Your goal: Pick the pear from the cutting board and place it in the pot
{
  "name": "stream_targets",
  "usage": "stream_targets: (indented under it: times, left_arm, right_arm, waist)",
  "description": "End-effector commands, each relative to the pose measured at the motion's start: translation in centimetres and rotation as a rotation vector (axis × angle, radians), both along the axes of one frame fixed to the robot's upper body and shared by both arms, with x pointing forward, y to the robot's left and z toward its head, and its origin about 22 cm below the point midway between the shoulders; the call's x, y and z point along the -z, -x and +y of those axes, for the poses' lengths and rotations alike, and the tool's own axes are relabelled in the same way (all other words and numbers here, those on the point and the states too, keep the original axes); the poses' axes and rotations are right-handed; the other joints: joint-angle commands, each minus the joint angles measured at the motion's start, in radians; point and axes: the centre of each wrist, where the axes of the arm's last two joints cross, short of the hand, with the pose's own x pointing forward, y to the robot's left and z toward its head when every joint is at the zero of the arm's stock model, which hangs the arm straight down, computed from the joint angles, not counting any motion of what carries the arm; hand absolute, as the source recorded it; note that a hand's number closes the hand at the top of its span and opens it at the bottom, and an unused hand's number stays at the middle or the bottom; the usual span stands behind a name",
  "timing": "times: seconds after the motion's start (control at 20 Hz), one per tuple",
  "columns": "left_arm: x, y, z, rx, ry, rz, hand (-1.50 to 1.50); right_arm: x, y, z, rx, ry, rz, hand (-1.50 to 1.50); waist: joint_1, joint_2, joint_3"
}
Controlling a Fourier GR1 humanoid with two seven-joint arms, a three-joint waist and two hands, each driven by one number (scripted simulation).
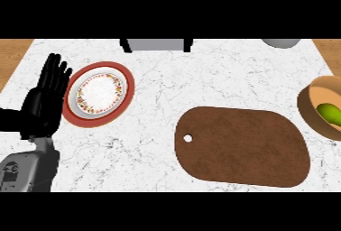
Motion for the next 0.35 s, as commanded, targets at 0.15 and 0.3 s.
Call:
stream_targets:
  times: [0.15,0.3]
  left_arm:
    - [-0.6,0.2,-0.3,-0.01,-0.014,-0.009,0.0]
    - [0.9,-0.1,-0.7,-0.005,-0.002,-0.003,0.0]
  right_arm:
    - [-0.7,6.8,-1.7,0.017,0.009,-0.001,-1.5]
    - [2.2,7.7,-1.8,0.019,0.013,0.007,-1.5]
  waist:
    - [0.002,0.001,0.0]
    - [0.003,0.002,0.0]
